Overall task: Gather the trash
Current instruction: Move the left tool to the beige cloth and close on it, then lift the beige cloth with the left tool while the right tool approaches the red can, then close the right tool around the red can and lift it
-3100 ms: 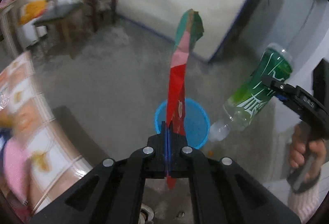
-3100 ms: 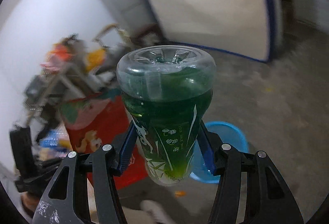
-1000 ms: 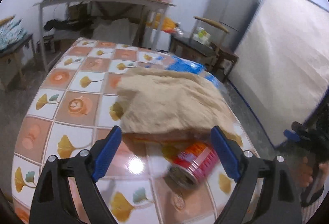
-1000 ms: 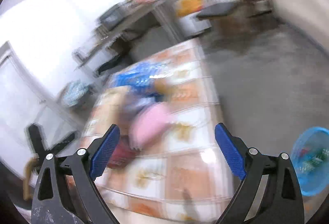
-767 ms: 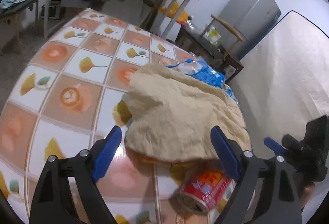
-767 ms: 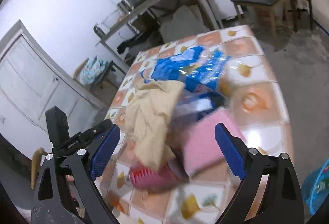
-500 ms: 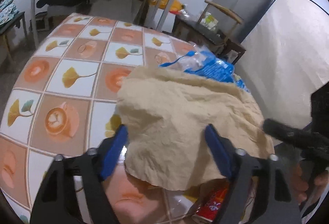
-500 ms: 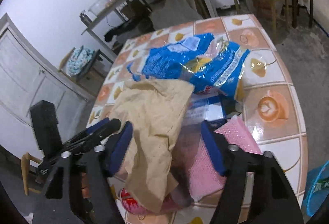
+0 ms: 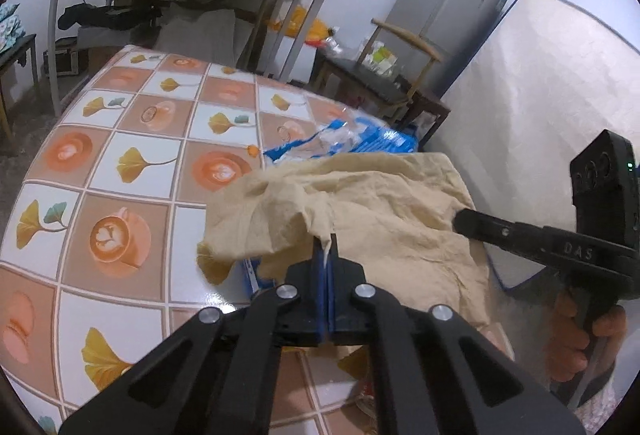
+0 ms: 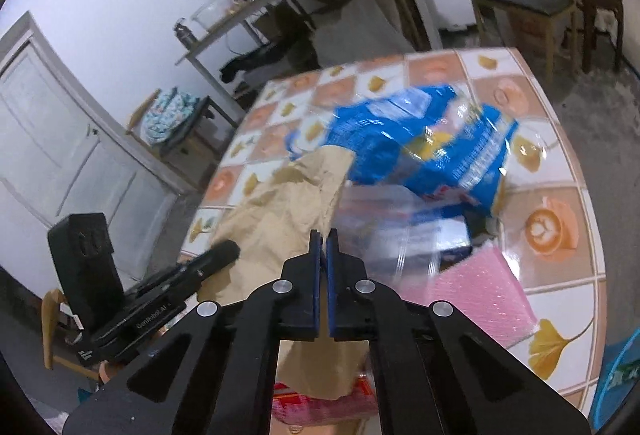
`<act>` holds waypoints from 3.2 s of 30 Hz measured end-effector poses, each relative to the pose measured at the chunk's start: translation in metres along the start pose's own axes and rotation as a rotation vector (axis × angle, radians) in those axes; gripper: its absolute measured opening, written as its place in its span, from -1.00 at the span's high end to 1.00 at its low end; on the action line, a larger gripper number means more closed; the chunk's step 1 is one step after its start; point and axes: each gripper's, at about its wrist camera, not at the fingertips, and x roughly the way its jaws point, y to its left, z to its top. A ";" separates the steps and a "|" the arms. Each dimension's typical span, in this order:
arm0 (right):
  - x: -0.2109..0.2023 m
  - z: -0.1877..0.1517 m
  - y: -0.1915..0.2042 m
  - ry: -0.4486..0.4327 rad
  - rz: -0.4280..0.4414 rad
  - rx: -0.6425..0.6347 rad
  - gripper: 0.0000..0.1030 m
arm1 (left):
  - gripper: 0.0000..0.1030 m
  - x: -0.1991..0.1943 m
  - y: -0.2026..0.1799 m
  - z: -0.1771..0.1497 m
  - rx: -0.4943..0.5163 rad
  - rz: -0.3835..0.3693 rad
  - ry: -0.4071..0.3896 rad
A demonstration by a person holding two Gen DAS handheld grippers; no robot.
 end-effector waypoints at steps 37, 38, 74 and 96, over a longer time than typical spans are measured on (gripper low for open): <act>0.118 -0.114 0.133 0.627 0.338 -0.169 0.98 | -0.17 -0.090 0.041 -0.133 -0.014 0.001 0.108; 0.117 -0.114 0.133 0.632 0.346 -0.167 0.98 | -0.17 -0.090 0.040 -0.135 -0.010 0.006 0.108; -0.041 -0.090 -0.013 0.146 0.174 0.227 -0.47 | 0.94 -0.072 0.040 -0.139 -0.078 0.024 0.130; 0.034 -0.106 -0.054 0.222 0.039 0.721 -0.64 | 0.94 -0.076 0.053 -0.141 -0.123 0.028 0.114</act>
